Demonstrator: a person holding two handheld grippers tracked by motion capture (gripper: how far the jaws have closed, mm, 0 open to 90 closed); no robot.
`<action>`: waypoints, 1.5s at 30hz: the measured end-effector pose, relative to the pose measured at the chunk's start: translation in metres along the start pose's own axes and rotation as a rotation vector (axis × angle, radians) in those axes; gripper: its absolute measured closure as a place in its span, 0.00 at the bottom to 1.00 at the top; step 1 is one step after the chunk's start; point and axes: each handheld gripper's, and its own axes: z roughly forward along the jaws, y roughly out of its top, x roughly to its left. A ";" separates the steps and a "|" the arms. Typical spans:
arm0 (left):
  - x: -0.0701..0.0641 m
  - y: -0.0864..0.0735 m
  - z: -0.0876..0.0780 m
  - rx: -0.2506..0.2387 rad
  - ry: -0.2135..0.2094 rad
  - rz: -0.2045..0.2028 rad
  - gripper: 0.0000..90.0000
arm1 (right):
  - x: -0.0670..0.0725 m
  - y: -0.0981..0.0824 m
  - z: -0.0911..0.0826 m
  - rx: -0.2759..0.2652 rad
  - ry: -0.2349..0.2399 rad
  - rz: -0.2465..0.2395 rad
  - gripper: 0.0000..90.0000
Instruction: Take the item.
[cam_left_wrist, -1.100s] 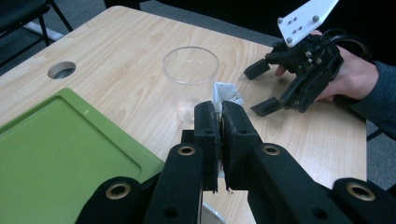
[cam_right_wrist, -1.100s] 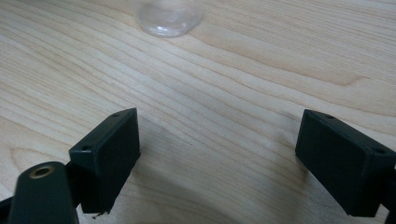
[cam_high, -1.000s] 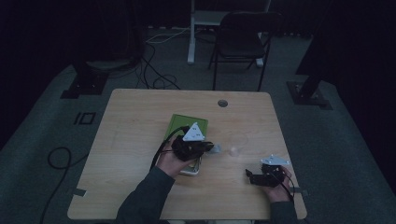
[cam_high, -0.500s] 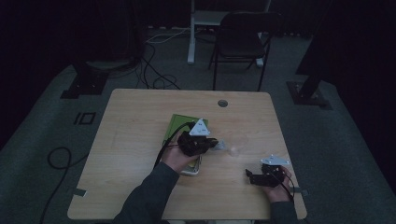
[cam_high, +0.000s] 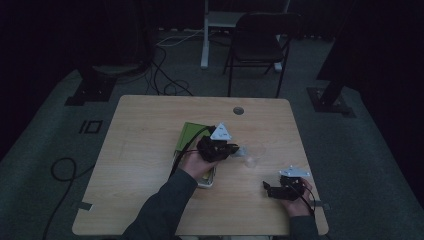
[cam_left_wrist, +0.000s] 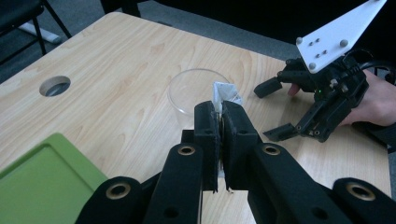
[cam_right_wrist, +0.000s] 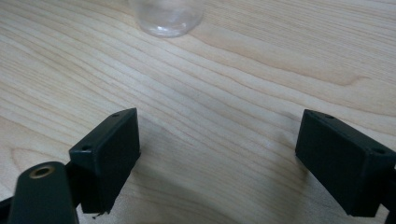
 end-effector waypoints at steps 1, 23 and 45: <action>0.000 0.001 0.001 0.001 0.002 0.002 0.96 | 0.000 0.000 0.000 0.000 0.000 0.000 0.15; 0.000 0.020 0.013 -0.012 -0.002 0.012 0.96 | 0.000 0.000 0.000 0.000 0.000 -0.001 0.15; 0.000 0.036 0.026 -0.011 0.001 0.026 0.96 | 0.000 0.000 0.000 0.000 0.001 0.000 0.15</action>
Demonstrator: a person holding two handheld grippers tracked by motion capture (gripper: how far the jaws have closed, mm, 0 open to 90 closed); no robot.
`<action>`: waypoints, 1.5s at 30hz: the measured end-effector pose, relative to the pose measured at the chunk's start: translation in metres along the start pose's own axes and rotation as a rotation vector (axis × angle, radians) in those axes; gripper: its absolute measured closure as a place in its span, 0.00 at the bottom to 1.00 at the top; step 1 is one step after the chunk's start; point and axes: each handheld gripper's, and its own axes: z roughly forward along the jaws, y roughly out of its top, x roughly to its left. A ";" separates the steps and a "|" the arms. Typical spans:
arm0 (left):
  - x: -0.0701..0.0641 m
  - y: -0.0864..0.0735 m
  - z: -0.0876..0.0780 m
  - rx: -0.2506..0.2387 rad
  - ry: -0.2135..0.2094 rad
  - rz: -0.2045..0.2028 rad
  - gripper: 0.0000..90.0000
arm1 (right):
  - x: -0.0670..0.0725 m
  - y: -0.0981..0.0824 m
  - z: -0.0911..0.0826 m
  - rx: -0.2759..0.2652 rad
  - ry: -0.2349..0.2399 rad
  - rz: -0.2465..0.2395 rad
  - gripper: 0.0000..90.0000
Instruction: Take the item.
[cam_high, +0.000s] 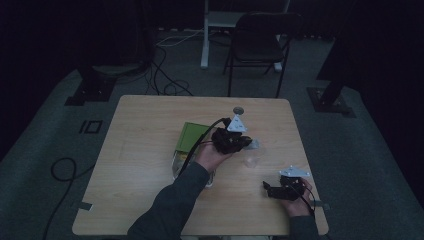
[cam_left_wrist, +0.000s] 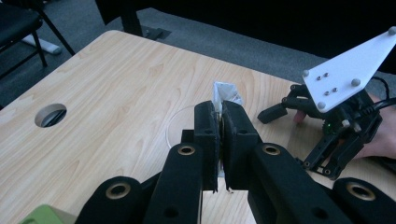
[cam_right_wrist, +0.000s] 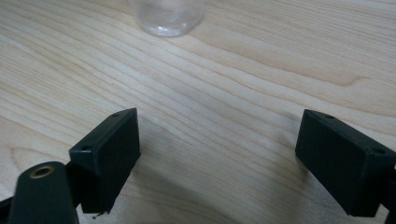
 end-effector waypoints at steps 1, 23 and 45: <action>0.000 0.001 0.000 -0.002 -0.001 0.001 0.96 | 0.000 0.000 0.000 0.000 0.000 0.000 0.15; 0.003 0.013 0.026 0.001 -0.006 -0.010 0.96 | 0.000 0.000 0.000 0.000 0.001 -0.003 0.15; 0.006 0.015 0.060 0.060 0.009 -0.037 0.96 | 0.000 0.000 0.000 0.000 0.005 -0.006 0.15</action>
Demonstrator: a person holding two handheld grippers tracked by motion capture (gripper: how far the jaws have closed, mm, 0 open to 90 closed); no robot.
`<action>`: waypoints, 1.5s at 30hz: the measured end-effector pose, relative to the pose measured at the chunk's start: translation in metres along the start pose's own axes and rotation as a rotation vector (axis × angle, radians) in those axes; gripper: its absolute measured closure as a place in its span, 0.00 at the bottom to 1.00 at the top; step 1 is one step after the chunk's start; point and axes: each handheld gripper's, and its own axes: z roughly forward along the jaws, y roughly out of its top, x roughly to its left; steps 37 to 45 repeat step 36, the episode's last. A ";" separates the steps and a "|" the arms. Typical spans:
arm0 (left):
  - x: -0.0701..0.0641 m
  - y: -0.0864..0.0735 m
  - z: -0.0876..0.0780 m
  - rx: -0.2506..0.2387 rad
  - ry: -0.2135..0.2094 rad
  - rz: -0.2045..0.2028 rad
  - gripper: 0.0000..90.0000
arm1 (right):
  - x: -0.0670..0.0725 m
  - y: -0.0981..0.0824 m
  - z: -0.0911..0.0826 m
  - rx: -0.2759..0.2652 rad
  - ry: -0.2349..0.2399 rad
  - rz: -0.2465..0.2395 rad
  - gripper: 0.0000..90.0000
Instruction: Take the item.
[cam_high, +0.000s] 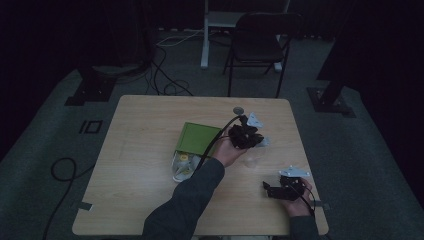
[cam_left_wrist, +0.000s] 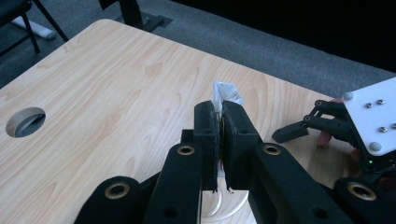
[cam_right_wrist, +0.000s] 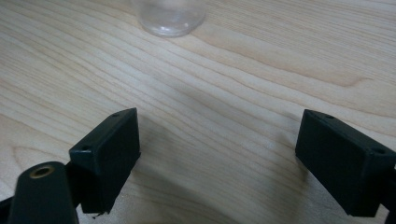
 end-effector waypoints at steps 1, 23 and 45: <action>0.000 0.000 0.000 0.001 0.002 0.002 0.96 | 0.000 0.000 0.000 0.000 0.000 0.000 0.15; 0.008 -0.006 -0.009 0.006 0.009 -0.048 0.65 | 0.000 0.000 0.000 0.000 0.000 0.000 0.15; 0.016 -0.014 -0.030 0.007 0.029 -0.055 0.63 | 0.000 0.000 0.000 0.000 0.000 -0.002 0.15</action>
